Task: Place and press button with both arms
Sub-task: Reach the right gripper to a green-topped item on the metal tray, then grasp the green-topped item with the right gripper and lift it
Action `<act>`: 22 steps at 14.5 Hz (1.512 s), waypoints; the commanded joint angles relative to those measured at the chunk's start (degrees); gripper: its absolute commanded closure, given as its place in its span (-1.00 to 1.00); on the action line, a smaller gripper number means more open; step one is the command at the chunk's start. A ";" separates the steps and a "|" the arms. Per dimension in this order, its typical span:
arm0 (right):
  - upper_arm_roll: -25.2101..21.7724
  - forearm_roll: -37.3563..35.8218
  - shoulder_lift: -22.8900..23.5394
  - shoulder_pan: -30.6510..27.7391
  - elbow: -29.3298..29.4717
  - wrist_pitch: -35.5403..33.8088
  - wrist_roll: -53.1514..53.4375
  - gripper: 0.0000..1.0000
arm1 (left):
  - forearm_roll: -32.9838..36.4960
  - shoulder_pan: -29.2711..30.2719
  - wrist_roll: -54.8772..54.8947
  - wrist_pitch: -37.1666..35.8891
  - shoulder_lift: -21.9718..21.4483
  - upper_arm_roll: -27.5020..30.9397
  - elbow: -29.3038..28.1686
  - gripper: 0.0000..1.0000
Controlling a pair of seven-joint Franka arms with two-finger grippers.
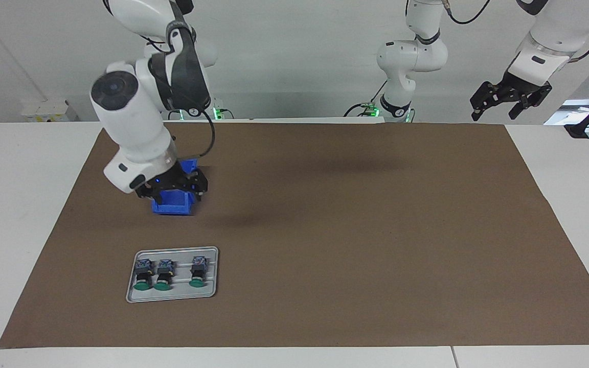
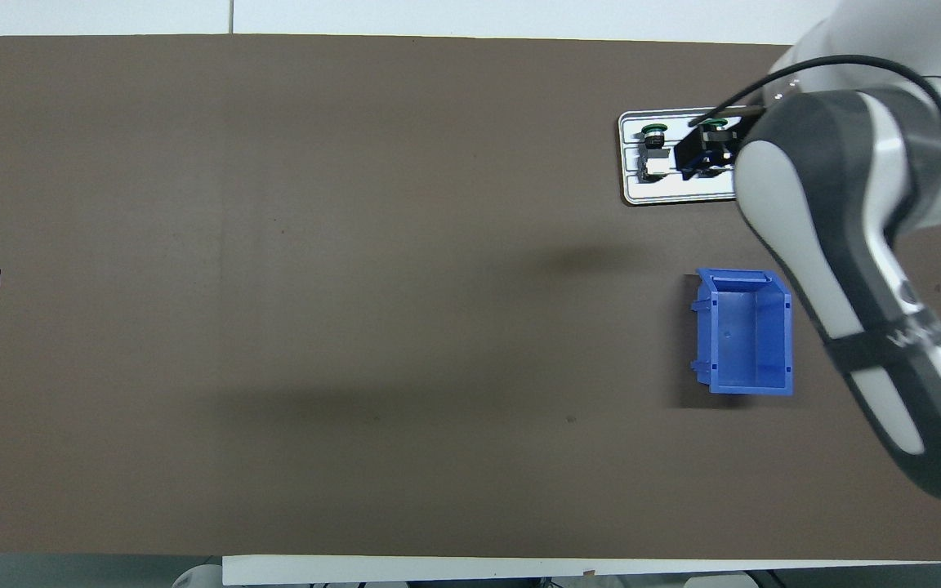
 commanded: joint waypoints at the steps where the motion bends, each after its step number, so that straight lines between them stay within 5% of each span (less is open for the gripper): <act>1: 0.38 -0.39 7.38 -0.26 4.01 5.71 1.15 -0.99 | 1.00 0.27 0.19 0.64 -1.13 -0.23 -1.60 -1.00; 8: 0.38 -1.01 14.61 -1.22 2.87 19.71 1.24 -0.94 | 1.00 0.18 0.36 0.38 -1.31 -0.23 -1.60 -1.00; 22: 0.29 -1.10 16.02 -2.45 -3.10 24.46 0.36 -0.60 | 1.00 0.27 0.19 -0.33 -1.39 -0.23 -1.60 -1.00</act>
